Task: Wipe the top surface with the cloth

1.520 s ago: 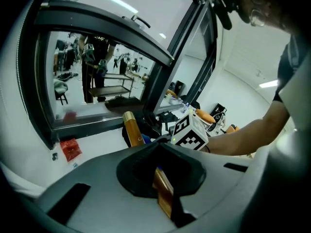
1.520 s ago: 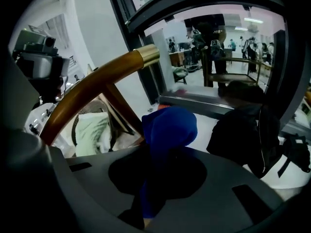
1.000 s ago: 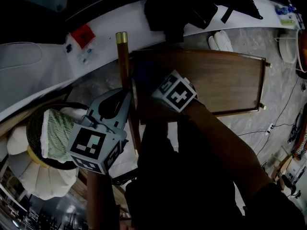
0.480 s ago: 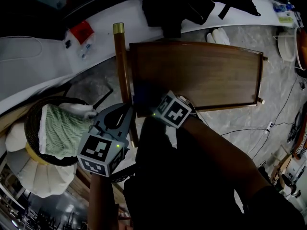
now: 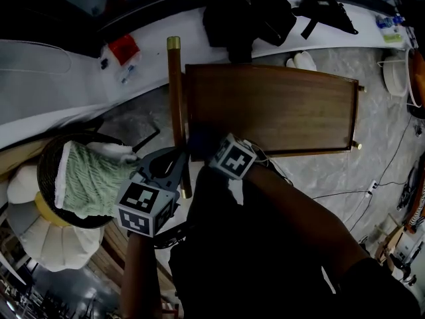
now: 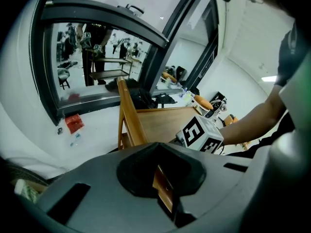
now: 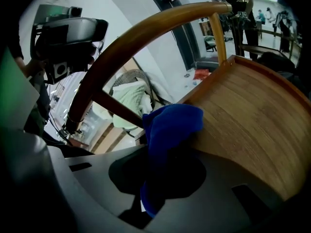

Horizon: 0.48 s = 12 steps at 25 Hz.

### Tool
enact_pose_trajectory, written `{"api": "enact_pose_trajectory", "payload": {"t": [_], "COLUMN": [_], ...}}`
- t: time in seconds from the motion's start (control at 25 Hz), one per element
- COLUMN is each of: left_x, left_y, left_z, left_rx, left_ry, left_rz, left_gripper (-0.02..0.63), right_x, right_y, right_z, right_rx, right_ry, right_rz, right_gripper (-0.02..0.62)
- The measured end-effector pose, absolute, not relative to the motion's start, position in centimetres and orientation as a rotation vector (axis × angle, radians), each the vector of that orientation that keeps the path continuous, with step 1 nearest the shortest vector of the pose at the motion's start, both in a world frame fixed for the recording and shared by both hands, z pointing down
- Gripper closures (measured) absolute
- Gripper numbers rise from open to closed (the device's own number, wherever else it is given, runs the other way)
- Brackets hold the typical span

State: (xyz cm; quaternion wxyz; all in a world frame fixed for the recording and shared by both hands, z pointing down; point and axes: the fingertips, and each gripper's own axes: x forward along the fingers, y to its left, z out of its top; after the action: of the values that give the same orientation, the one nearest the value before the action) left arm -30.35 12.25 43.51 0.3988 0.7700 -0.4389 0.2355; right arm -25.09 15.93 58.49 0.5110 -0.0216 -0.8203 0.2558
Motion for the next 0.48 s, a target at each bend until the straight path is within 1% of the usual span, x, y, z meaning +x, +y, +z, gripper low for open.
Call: {"api": "enact_pose_trajectory", "payload": {"t": [0.12,0.32,0.48], "left_x": [-30.8,-31.6,-31.2], "left_y": [11.3,7.5,3.1], "left_z": [42.5,42.1,41.1], "left_rx": [1.955,1.959,2.007], "left_ry": [-1.136,-1.167,-1.165], "left_rz": [0.581,0.603,0.605], "left_gripper": [0.597,0.597,0.597], "right_x": [-25.1,-25.5,-25.7], "right_y": [13.9,2.6,-4.4], "right_z": [57.6,53.8,53.4], "right_rx": [-0.005,0.283,0.35], "right_ry": [-2.02,-2.178,-2.172], "right_rz": [0.619,0.603,0.536], "right_gripper": [0.532,0.532,0.532]}}
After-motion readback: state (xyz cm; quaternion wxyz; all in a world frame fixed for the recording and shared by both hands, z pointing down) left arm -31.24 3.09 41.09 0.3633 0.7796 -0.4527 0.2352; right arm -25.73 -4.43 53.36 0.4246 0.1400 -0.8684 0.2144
